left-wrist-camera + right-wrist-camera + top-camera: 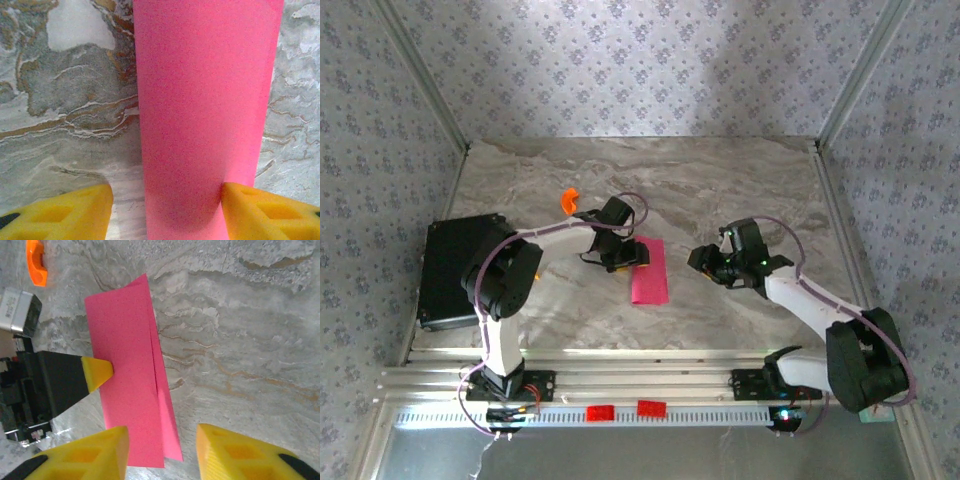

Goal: Fold a paper plane with a square sheet of paper (pick it up from the middle)

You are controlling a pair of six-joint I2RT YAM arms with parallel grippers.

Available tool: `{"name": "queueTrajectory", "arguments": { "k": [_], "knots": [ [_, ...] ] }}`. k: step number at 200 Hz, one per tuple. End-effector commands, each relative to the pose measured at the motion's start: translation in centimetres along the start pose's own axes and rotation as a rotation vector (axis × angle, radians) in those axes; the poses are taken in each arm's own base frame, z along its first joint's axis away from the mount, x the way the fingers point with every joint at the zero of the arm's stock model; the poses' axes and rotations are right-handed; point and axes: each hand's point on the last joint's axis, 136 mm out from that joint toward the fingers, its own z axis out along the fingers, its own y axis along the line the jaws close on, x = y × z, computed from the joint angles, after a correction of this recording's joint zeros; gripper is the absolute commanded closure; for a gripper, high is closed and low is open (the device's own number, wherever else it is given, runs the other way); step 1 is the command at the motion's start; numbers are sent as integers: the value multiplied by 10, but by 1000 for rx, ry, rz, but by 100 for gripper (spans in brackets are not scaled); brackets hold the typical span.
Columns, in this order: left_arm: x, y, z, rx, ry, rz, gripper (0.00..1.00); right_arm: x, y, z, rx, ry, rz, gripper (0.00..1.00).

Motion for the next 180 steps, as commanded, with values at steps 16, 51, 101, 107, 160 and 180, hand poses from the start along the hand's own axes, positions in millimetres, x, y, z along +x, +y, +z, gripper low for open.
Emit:
{"name": "queueTrajectory", "arguments": {
  "k": [16,51,101,107,160,180],
  "knots": [
    [9,24,14,-90,42,-57,41,0,11,7,-26,27,-25,66],
    [11,33,19,-131,45,-89,45,3,12,13,-23,51,-31,75],
    [12,40,24,-200,47,-99,49,9,16,25,-19,89,-46,83],
    [13,41,26,-211,49,-100,49,10,16,27,-14,95,-48,83],
    [14,40,33,-263,43,-121,42,20,19,47,5,142,-54,87],
    [14,42,34,-294,36,-125,40,23,21,55,10,160,-57,89]
  ]
}}
